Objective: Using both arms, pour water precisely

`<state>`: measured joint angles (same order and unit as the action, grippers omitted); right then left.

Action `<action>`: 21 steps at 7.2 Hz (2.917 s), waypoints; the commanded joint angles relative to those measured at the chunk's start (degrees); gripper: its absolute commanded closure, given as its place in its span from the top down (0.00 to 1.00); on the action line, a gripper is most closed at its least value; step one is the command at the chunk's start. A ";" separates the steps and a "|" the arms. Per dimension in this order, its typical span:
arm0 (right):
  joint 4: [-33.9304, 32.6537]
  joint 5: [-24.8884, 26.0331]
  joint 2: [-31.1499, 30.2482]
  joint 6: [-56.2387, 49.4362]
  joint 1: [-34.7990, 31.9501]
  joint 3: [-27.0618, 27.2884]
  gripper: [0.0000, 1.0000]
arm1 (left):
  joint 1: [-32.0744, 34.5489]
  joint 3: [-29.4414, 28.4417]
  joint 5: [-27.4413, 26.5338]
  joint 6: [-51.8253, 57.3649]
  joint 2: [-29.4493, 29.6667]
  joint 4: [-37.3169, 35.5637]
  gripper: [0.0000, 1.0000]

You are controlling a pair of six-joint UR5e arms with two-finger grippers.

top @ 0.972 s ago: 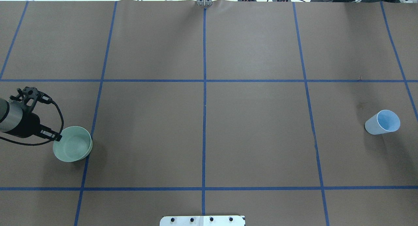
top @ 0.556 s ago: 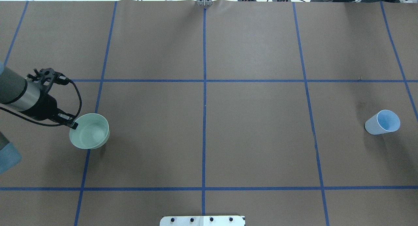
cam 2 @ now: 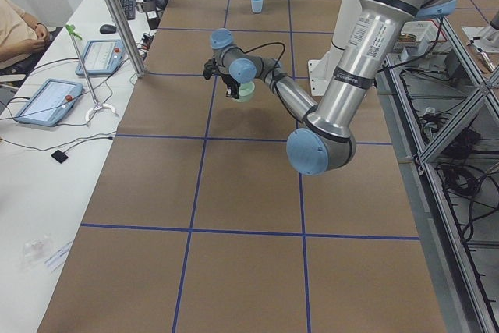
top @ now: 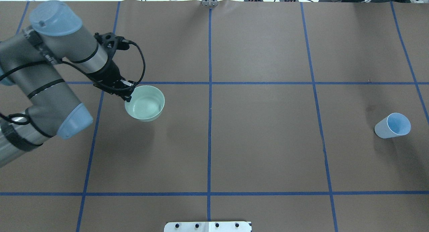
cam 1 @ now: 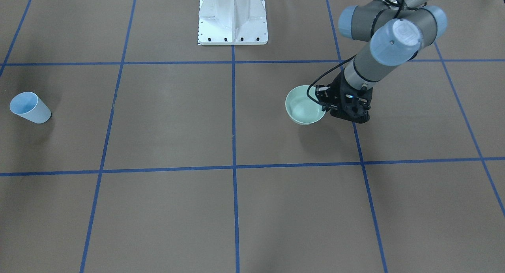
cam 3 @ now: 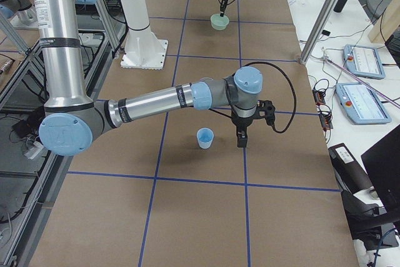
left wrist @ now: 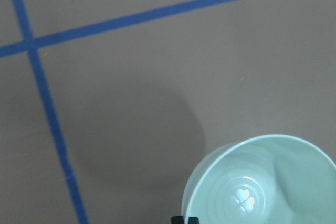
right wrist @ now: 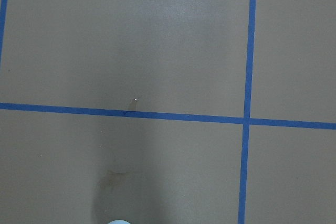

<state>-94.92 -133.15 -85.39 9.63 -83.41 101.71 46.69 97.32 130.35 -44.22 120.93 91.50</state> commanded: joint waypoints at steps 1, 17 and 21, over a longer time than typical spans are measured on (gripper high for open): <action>0.00 0.00 0.23 0.03 0.00 -0.02 1.00 | -0.72 -10.36 -0.01 -6.12 12.27 -0.01 0.00; 0.09 0.09 0.49 8.34 1.57 3.74 1.00 | 4.51 2.76 -11.80 6.79 6.48 -9.58 0.99; 0.00 0.97 -1.78 27.93 7.98 16.90 1.00 | 24.63 2.17 -5.03 34.24 -8.92 -8.71 0.99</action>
<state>-94.85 -132.38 -85.96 31.18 -77.32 113.56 65.20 99.67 124.15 -17.07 116.67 82.49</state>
